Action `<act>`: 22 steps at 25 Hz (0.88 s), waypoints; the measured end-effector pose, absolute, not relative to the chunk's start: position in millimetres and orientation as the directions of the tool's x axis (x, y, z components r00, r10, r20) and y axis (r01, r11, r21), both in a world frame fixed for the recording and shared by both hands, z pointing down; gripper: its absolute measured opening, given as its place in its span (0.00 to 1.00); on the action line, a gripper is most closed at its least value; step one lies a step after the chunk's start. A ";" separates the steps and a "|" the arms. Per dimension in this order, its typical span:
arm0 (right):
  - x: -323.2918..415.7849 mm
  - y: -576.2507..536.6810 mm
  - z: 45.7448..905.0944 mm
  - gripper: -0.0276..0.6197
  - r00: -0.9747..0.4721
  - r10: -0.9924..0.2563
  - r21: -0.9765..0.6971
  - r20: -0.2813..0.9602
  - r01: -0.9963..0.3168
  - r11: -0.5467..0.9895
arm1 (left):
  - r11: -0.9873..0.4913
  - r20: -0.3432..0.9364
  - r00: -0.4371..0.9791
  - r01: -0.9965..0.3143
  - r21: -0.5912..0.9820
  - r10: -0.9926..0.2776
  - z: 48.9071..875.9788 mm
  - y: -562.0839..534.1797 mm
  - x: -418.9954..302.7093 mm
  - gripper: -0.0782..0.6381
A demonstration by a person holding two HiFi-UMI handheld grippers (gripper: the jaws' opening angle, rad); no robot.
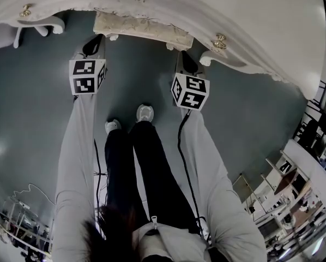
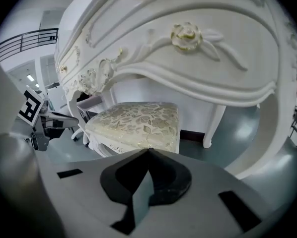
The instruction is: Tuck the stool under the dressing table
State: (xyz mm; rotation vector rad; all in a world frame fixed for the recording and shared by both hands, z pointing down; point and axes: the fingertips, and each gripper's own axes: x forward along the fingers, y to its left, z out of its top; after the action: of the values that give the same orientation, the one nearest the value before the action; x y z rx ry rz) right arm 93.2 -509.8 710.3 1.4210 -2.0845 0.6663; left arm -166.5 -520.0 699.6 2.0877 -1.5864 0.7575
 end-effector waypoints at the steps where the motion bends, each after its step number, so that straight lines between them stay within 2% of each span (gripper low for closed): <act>1: 91.9 -505.9 705.4 0.05 -0.309 -0.683 -0.100 0.662 -0.940 0.327 | -0.271 0.636 0.209 -0.963 0.000 -0.743 695.7 -516.5 -166.6 0.11; 22: 63.7 -401.5 553.7 0.05 -0.272 -0.799 -0.050 0.536 -0.955 0.291 | -0.410 0.553 0.377 -0.909 0.068 -0.743 566.1 -409.1 -161.3 0.11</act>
State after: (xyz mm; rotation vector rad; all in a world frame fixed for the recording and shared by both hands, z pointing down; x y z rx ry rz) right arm 63.7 -401.5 553.7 1.5725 -2.1564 0.5161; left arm -161.3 -409.1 566.1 2.2802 -1.4398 0.6349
